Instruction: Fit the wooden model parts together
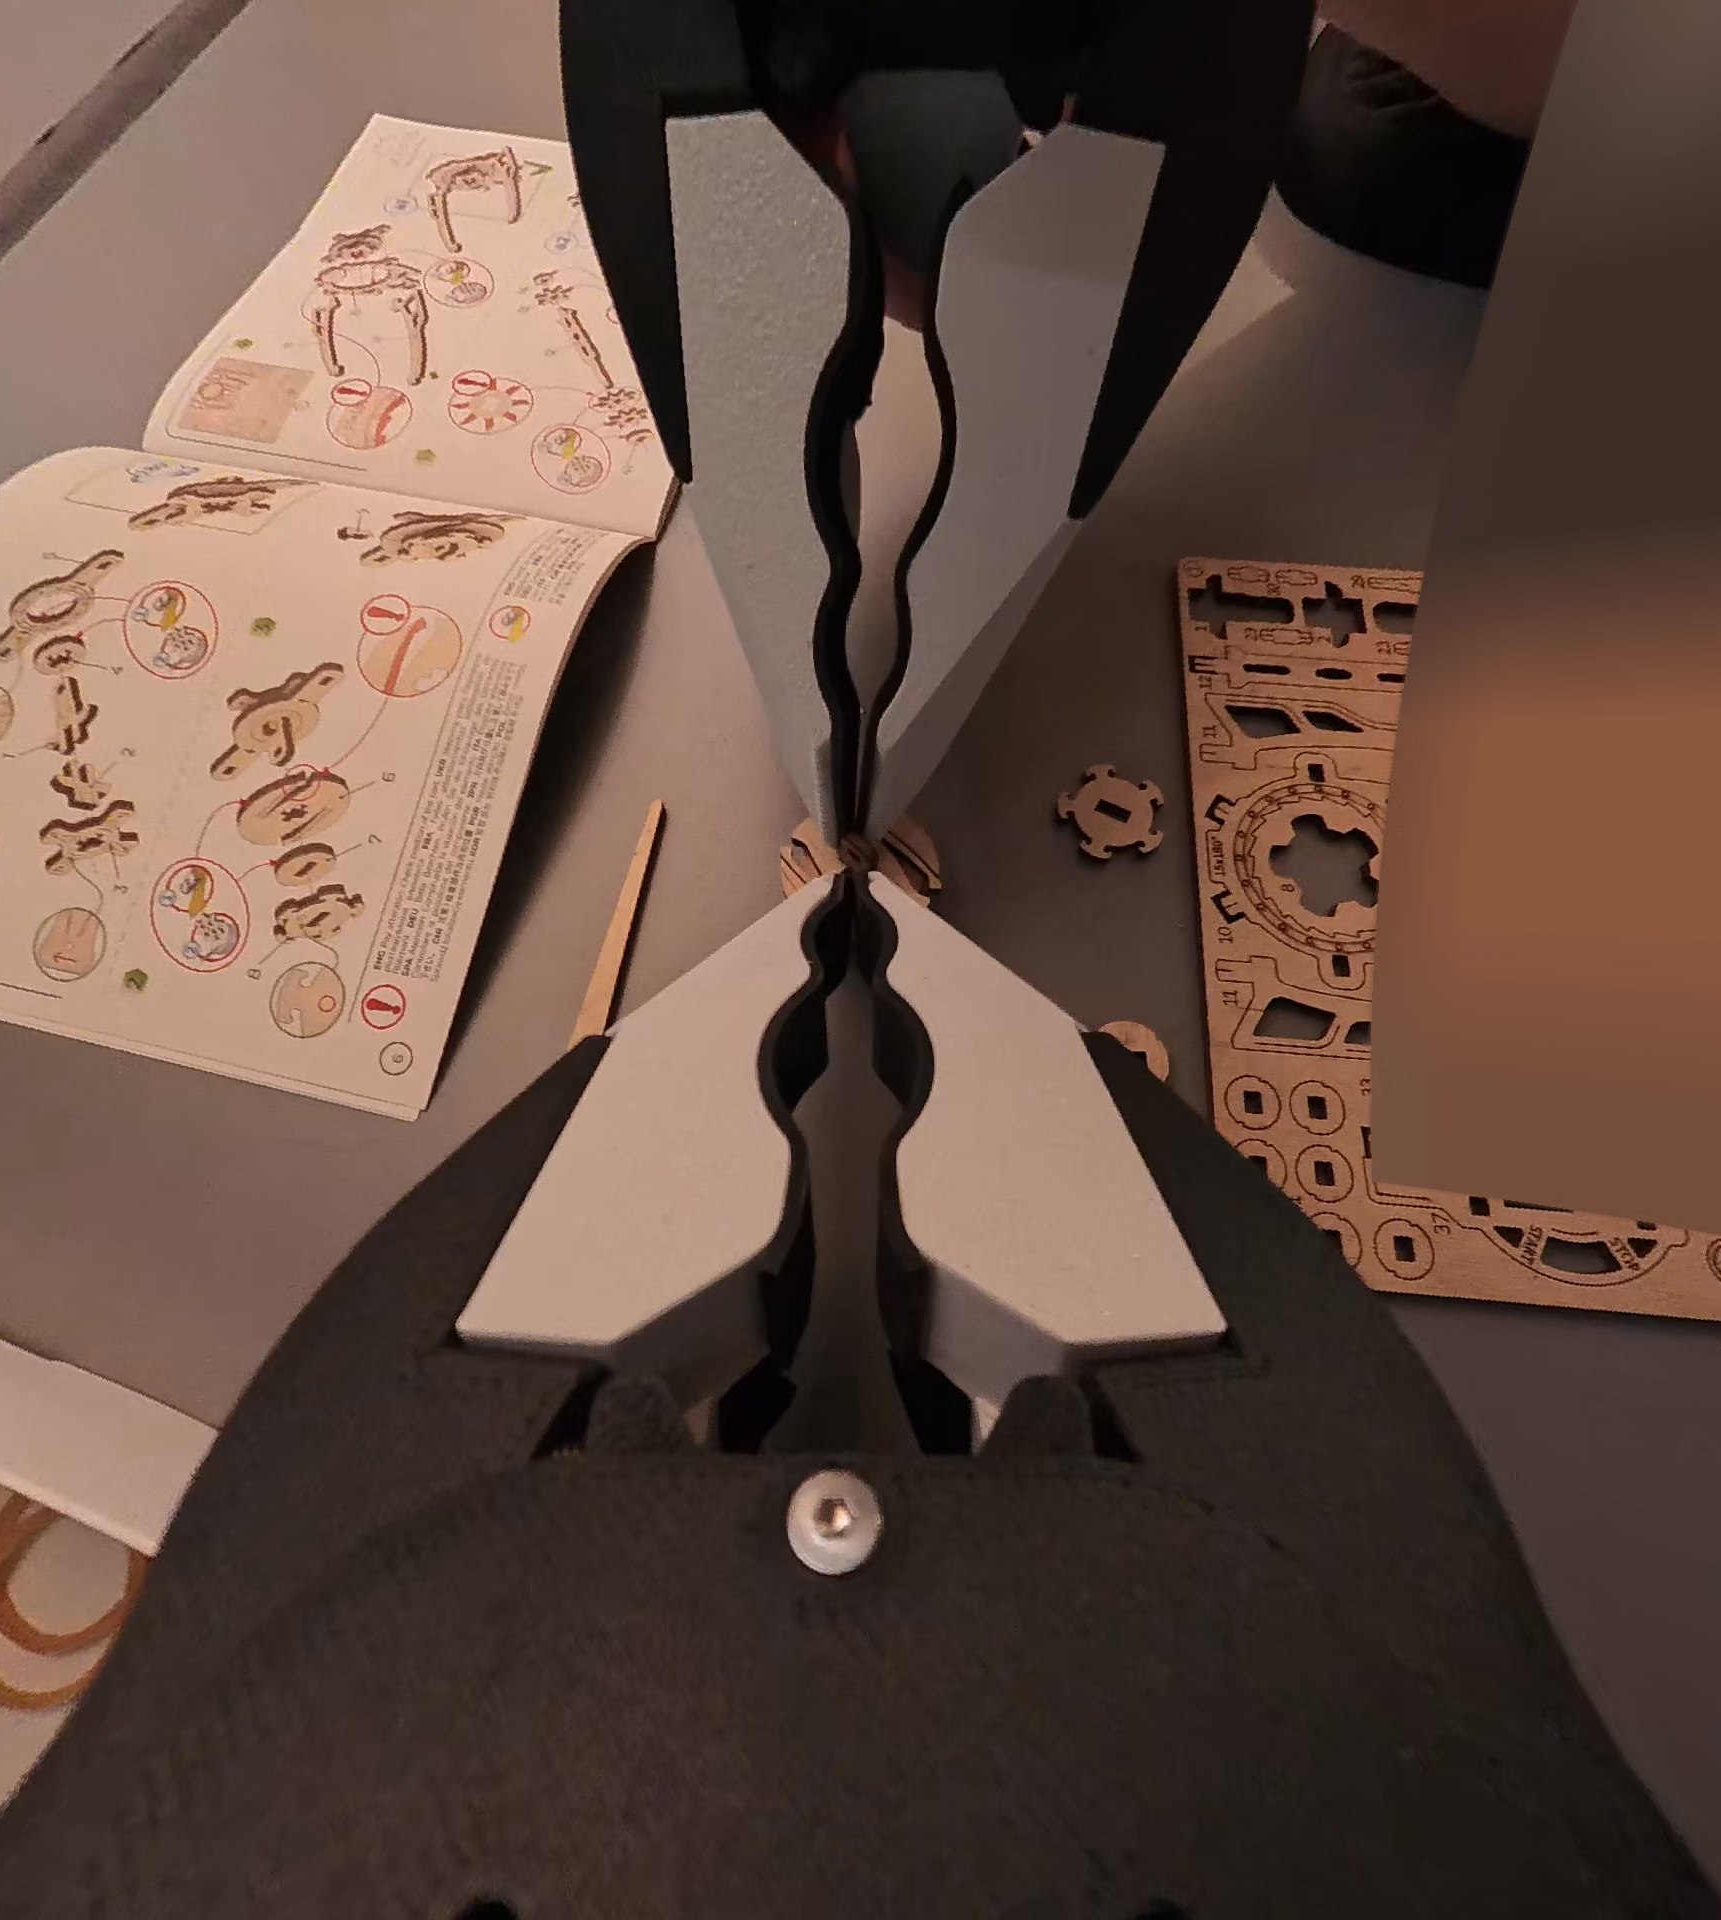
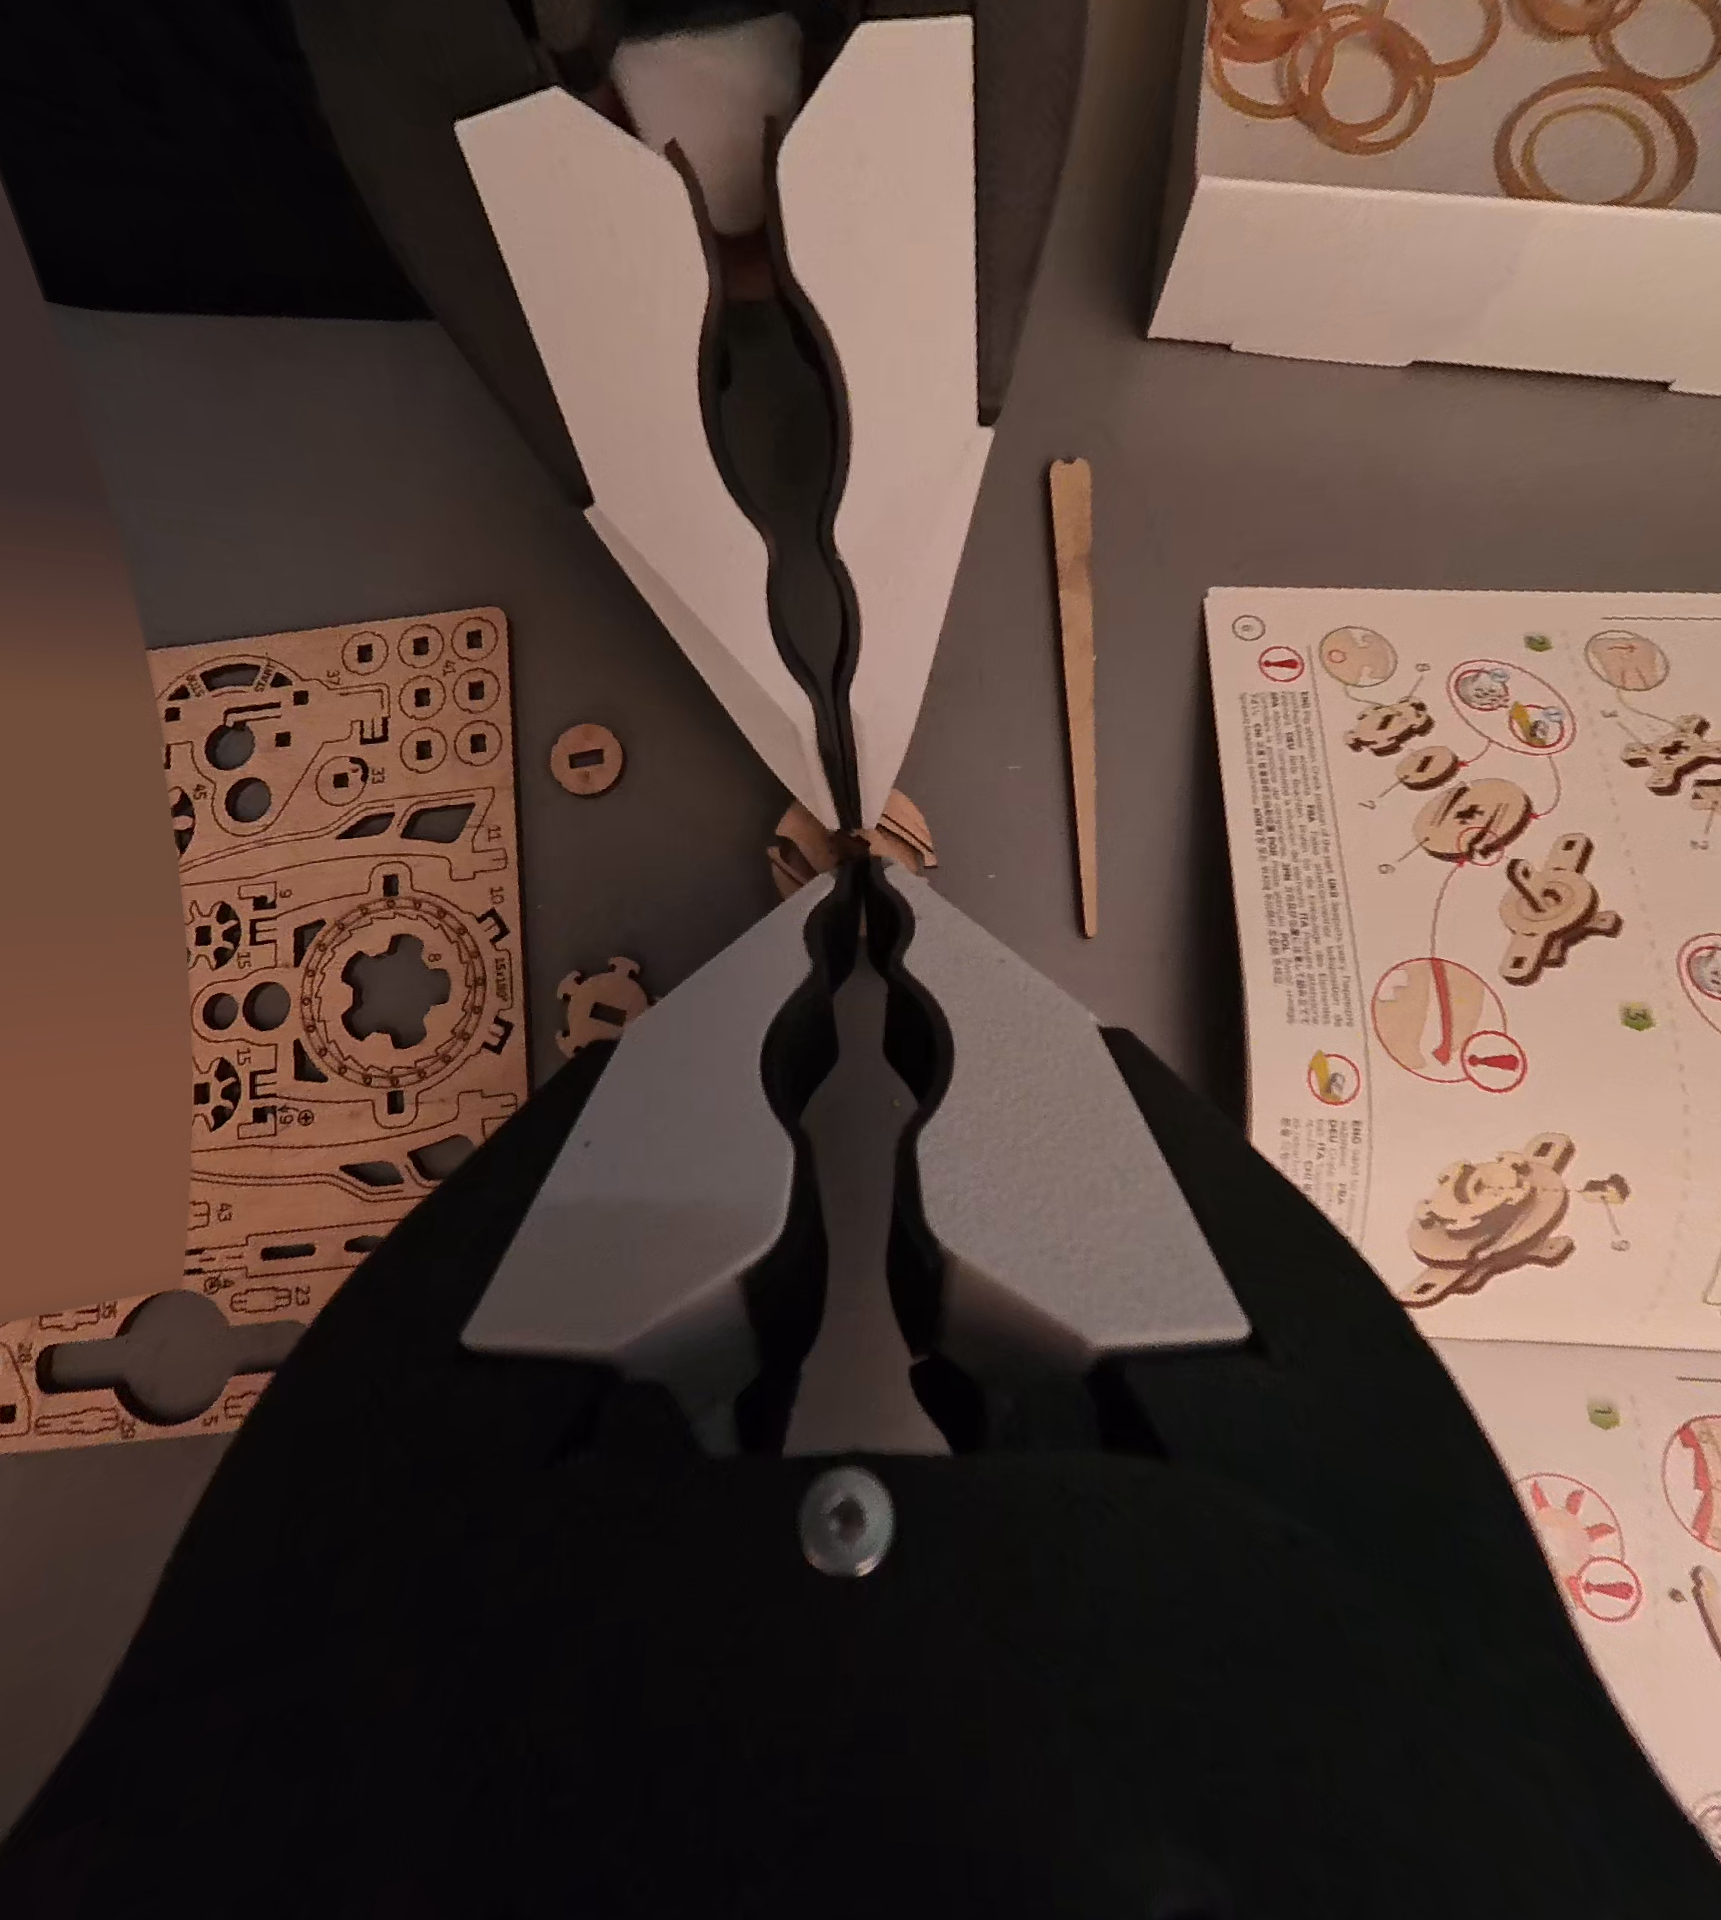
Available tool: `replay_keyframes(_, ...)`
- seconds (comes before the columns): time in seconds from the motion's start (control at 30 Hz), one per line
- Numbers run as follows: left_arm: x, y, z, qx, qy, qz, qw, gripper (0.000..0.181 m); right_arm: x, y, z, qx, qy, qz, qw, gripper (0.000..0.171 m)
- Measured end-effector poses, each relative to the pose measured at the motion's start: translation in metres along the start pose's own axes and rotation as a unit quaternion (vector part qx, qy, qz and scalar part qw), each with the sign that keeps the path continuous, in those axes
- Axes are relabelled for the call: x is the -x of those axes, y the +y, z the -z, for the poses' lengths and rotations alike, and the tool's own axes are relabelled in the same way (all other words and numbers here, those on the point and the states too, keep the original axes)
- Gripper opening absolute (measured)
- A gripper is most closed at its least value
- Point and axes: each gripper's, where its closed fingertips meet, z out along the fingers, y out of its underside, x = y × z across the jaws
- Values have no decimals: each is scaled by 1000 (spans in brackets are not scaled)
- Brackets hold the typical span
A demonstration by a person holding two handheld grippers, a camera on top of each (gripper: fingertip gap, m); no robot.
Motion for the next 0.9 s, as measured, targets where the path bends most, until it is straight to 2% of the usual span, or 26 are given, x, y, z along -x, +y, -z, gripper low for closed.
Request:
replay_keyframes(0.47,-1,-1,0,-10,10,6,1000,0,-1,-1,0,-14,-6,-29,999,3)
replay_keyframes(0.5,-2,-1,1,-9,18,7,1000,4,-1,-2,0,-15,-9,-37,999,3)
replay_keyframes(0.53,-7,-2,2,-9,37,15,999,16,-1,-1,0,-13,-7,-35,999,3)
replay_keyframes(0.6,-8,-1,4,0,53,32,998,15,-2,-3,0,-5,3,-41,999,2)
replay_keyframes(0.77,-5,0,3,10,27,7,1000,13,2,-3,0,-4,-10,-97,995,7)
replay_keyframes(0.9,-3,2,5,14,26,3,1000,10,-3,-4,3,-9,9,-44,999,4)
